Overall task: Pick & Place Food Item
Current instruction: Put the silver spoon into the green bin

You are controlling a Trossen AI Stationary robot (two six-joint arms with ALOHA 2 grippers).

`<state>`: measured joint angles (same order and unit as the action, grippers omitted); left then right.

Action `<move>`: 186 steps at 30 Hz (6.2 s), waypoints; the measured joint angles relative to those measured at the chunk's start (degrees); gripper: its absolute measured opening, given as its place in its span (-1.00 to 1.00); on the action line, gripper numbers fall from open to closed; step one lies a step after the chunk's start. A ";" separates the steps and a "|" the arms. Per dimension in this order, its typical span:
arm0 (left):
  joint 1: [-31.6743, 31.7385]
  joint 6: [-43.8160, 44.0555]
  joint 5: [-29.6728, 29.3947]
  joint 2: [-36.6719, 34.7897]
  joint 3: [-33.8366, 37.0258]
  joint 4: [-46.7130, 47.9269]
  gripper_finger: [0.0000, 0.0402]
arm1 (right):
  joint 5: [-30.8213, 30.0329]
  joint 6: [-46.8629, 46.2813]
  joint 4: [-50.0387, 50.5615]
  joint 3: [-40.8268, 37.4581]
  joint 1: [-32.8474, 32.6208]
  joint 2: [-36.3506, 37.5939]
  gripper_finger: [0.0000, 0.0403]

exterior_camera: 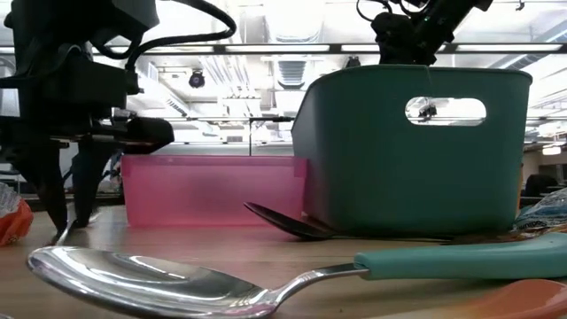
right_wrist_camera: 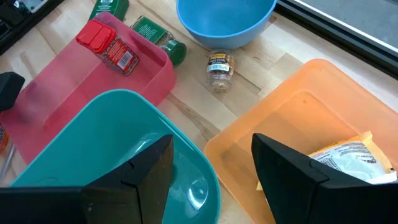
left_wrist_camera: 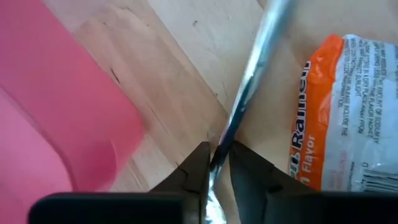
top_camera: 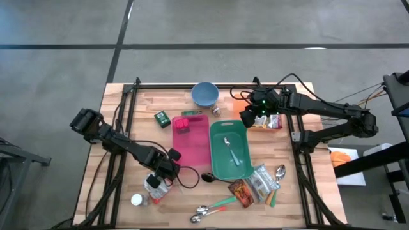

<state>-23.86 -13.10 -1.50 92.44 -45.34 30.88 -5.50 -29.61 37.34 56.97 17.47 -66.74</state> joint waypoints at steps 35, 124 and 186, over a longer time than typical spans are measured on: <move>0.04 12.91 4.86 -12.75 -4.59 9.92 -0.99 | 7.54 1.79 -1.27 0.02 -0.09 0.00 0.07; 27.87 65.48 26.43 -24.98 -10.99 -7.43 -0.99 | 8.74 67.42 26.04 64.63 -17.42 -45.72 -0.94; 32.37 39.92 -11.38 -37.97 -10.88 -13.43 0.06 | -11.22 -37.87 8.60 15.31 -31.46 -14.74 -0.96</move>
<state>8.51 26.82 -12.88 54.48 -56.23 17.45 -16.72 -67.48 45.94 72.28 -13.98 -81.48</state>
